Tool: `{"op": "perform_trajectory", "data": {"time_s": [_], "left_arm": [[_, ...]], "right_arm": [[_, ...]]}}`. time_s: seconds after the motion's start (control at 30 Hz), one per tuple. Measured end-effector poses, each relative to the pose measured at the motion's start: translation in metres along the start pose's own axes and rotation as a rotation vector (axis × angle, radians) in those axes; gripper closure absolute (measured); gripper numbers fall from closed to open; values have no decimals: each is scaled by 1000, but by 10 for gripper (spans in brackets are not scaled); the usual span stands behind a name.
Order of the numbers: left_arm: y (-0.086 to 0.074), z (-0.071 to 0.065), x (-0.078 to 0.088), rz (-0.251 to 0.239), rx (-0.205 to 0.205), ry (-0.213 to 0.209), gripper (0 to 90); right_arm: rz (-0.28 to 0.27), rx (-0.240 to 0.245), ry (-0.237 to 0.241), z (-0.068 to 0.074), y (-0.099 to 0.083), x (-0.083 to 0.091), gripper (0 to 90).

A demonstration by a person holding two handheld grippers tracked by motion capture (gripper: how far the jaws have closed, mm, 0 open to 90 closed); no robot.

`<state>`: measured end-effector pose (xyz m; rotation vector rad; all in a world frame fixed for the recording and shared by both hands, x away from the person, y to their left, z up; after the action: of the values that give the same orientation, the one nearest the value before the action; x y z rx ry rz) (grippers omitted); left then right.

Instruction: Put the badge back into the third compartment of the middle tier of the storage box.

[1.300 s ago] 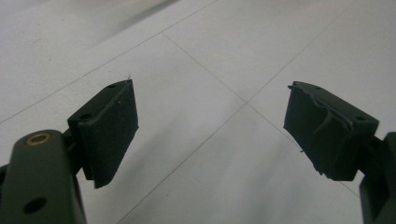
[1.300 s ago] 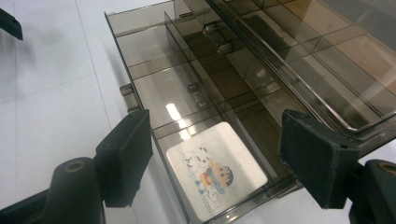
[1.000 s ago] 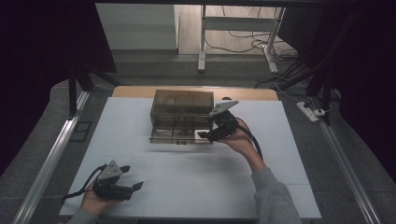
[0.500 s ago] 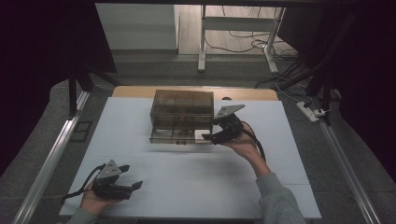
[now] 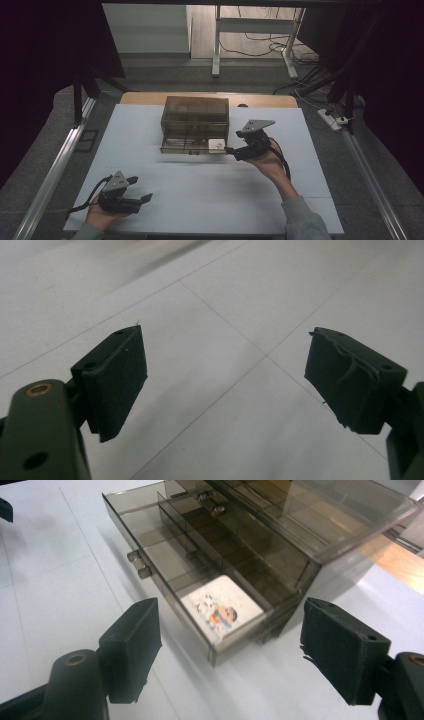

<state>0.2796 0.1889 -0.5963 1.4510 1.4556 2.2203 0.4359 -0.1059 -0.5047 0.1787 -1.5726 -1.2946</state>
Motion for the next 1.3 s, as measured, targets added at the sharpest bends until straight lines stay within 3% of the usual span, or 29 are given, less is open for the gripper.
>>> {"op": "perform_trajectory", "data": {"time_s": [0.57,1.03,1.2,1.3], "left_arm": [[1,1,1,-3,4,5,159],[2,3,-1,-8,12,11,160],[2,4,-2,-7,10,13,161],[2,4,-2,-5,8,15,161]], "right_arm": [[-35,-68,-70,-6,-46,36,200],[-104,-127,-138,-21,-101,96,195],[-116,-157,-169,-29,-130,121,190],[-116,-170,-174,-31,-139,126,190]]}}
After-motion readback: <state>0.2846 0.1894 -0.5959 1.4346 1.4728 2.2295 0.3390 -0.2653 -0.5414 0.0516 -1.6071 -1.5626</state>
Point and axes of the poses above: each handheld gripper's, and its own axes: x roughly backward along the jaws, y roughly out of its top, z roughly to its left, the point moved 10 cm from there along -x, roughly forward along the jaws, and after that the axes turned 13 degrees about -x, right-handed, at the moved point
